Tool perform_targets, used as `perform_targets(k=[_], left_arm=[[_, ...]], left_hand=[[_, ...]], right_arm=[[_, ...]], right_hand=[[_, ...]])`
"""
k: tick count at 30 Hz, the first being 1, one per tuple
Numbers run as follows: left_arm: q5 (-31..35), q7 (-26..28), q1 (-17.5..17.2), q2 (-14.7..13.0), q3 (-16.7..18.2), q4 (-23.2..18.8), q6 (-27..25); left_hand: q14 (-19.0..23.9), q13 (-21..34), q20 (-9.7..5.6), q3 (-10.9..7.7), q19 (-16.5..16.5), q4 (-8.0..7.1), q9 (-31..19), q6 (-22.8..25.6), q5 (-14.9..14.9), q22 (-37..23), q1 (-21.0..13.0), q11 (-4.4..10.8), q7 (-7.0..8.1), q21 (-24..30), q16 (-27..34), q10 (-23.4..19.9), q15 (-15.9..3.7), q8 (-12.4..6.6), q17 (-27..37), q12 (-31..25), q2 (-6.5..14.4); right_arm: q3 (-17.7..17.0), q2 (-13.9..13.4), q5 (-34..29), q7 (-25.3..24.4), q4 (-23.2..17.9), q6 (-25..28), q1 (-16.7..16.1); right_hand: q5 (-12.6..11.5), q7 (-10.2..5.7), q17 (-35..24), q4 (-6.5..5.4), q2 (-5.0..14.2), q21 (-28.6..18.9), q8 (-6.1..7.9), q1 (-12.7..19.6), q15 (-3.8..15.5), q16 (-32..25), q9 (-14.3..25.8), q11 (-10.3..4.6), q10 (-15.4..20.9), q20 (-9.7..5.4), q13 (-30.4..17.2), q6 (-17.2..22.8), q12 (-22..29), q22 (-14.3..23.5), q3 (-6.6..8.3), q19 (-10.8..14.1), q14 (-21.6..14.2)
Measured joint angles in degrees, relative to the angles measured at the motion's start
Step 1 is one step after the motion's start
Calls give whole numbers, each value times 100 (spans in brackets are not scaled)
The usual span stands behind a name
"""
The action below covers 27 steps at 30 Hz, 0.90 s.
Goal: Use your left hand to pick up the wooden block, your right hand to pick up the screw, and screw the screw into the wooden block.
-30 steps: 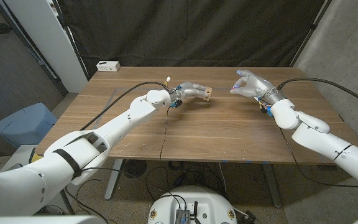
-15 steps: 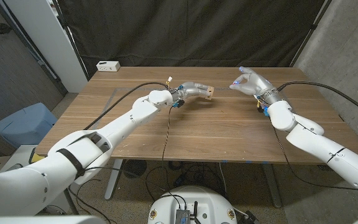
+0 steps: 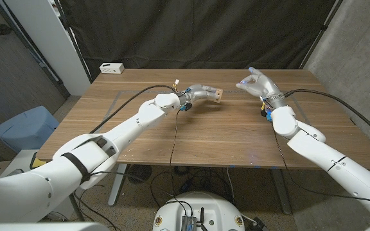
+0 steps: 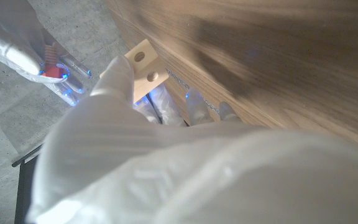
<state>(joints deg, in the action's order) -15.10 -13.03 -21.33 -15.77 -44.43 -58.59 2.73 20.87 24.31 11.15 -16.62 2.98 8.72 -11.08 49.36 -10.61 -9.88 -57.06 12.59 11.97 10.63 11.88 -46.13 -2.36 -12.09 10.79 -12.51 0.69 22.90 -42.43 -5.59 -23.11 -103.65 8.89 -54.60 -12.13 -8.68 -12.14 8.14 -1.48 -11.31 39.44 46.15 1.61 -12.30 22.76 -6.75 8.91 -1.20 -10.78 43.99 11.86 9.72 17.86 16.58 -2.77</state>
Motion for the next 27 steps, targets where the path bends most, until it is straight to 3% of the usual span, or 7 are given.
perform_targets(k=[15, 16, 27], left_arm=[[-41, 0, 5, 32, -1, 44, 115], [-42, 0, 21, 142, -5, 162, 120], [-63, -18, 32, 201, -12, 224, 159]], left_hand=[[0, 23, 0, 39, 0, -11, 2, -1, 0, 0, 25, 0, -1, 0, 0, 0, 0, 38, 0, 23, 25], [0, 29, 0, 39, 0, -11, 2, -1, 0, 0, 25, 0, -1, 0, 0, 0, 0, 39, 0, 23, 25], [31, 29, 0, 39, 0, -9, 3, -10, 0, 0, 25, 0, -10, 0, 0, 0, -31, 20, 0, 23, 25]], right_arm=[[88, 447, 54, -92, 78, 15, 58], [97, 486, 218, -487, 94, 36, 65], [159, 854, 316, -797, 265, -38, 114]], right_hand=[[0, 0, 0, -1, 0, 0, 64, 0, -50, 0, 25, 14, -15, 30, 0, 0, -22, 0, -46, -31, 12], [0, 0, 0, -1, 0, 0, 64, 0, -50, 0, 25, 22, -23, 30, 0, 0, -21, 0, -46, -30, 12], [0, 0, 17, -1, 0, 0, 64, 0, -50, 0, 24, 53, 9, 30, 0, 0, -21, 0, -46, -30, 11]])
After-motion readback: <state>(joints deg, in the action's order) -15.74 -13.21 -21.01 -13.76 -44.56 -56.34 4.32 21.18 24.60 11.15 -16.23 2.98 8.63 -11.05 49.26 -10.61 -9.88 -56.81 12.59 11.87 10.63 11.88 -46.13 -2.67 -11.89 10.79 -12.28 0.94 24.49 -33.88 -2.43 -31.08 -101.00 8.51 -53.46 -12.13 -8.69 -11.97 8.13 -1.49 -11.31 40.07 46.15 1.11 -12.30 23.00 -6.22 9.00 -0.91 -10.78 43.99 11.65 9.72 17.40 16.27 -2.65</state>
